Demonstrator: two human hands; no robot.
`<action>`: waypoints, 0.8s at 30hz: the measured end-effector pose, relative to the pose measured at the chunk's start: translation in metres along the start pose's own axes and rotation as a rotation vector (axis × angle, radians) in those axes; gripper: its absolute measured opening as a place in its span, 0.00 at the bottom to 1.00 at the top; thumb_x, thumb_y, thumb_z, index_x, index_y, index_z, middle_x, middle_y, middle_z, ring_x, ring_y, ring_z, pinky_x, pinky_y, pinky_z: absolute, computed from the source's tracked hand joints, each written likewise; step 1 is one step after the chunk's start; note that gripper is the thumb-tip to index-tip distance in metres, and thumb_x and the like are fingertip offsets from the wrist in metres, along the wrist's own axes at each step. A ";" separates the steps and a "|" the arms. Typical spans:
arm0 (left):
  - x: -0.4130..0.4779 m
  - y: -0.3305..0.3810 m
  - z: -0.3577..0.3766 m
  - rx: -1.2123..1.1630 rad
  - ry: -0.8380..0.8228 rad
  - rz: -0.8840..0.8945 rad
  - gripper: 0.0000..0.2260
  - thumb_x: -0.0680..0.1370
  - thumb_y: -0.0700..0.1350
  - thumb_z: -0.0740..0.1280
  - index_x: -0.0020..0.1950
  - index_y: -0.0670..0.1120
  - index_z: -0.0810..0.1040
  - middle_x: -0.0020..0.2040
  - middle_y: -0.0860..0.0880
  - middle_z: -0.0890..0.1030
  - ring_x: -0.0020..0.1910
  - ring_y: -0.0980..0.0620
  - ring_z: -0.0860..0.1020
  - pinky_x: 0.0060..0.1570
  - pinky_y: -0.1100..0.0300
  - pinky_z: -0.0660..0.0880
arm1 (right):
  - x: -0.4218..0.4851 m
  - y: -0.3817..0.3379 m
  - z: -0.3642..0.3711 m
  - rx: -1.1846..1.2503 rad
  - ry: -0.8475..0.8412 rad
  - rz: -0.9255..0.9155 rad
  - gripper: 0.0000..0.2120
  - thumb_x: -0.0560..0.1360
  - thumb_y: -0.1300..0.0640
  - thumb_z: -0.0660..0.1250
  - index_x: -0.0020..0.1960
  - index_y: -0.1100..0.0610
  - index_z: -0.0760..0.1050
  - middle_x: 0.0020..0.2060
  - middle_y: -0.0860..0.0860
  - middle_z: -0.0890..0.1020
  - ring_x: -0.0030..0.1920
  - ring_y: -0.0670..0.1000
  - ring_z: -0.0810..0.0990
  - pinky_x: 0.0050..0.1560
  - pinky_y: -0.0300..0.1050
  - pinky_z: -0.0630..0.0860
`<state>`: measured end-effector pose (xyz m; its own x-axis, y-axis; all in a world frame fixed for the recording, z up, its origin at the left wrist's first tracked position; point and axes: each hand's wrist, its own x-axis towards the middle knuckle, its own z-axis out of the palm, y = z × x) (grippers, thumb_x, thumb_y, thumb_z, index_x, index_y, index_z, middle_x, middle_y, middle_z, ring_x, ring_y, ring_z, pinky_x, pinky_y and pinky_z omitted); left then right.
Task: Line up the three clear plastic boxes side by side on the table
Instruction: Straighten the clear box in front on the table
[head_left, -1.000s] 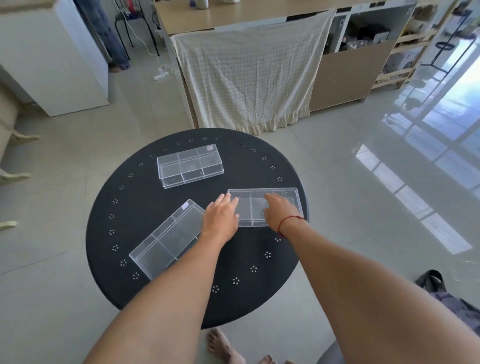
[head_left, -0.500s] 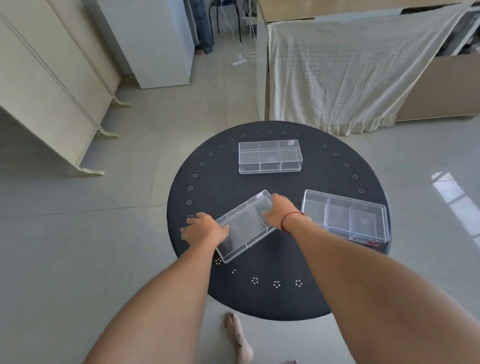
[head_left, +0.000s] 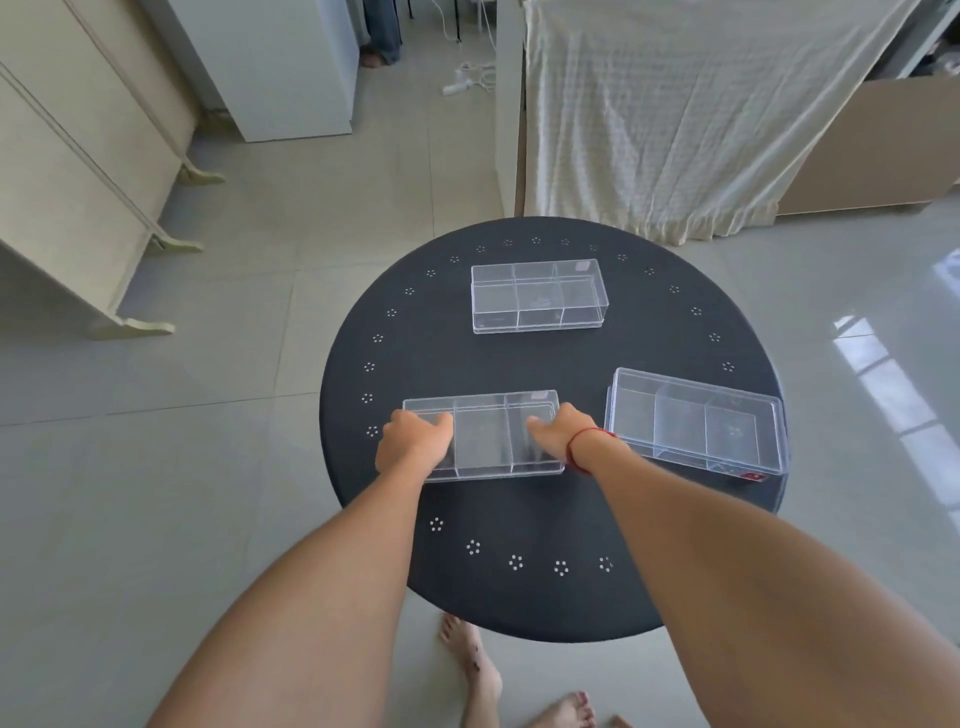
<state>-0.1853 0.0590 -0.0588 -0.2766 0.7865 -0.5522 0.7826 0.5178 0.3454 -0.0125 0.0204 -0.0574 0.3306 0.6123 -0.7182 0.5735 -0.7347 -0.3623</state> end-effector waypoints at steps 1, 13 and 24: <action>0.002 0.001 0.002 -0.015 0.012 0.007 0.26 0.77 0.56 0.62 0.68 0.40 0.68 0.66 0.41 0.74 0.62 0.39 0.76 0.55 0.51 0.74 | 0.001 0.001 0.003 0.016 -0.017 0.015 0.32 0.78 0.42 0.54 0.75 0.60 0.58 0.70 0.58 0.70 0.68 0.61 0.73 0.68 0.56 0.69; 0.024 0.010 -0.012 -0.015 0.077 0.147 0.31 0.75 0.62 0.59 0.71 0.43 0.67 0.68 0.43 0.72 0.67 0.41 0.70 0.64 0.46 0.71 | 0.006 -0.011 -0.008 0.340 0.023 0.108 0.40 0.75 0.32 0.49 0.76 0.60 0.61 0.72 0.56 0.69 0.65 0.60 0.74 0.67 0.54 0.70; 0.018 0.014 -0.024 -0.260 0.061 0.263 0.28 0.78 0.64 0.56 0.74 0.50 0.64 0.71 0.47 0.71 0.68 0.43 0.71 0.64 0.48 0.69 | -0.001 -0.019 -0.018 0.567 0.221 -0.041 0.30 0.75 0.43 0.62 0.73 0.57 0.63 0.59 0.54 0.76 0.53 0.56 0.75 0.50 0.46 0.69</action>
<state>-0.1925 0.0883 -0.0454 -0.1236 0.9185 -0.3756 0.6661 0.3574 0.6547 -0.0107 0.0389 -0.0388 0.4995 0.6446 -0.5789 0.1207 -0.7134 -0.6903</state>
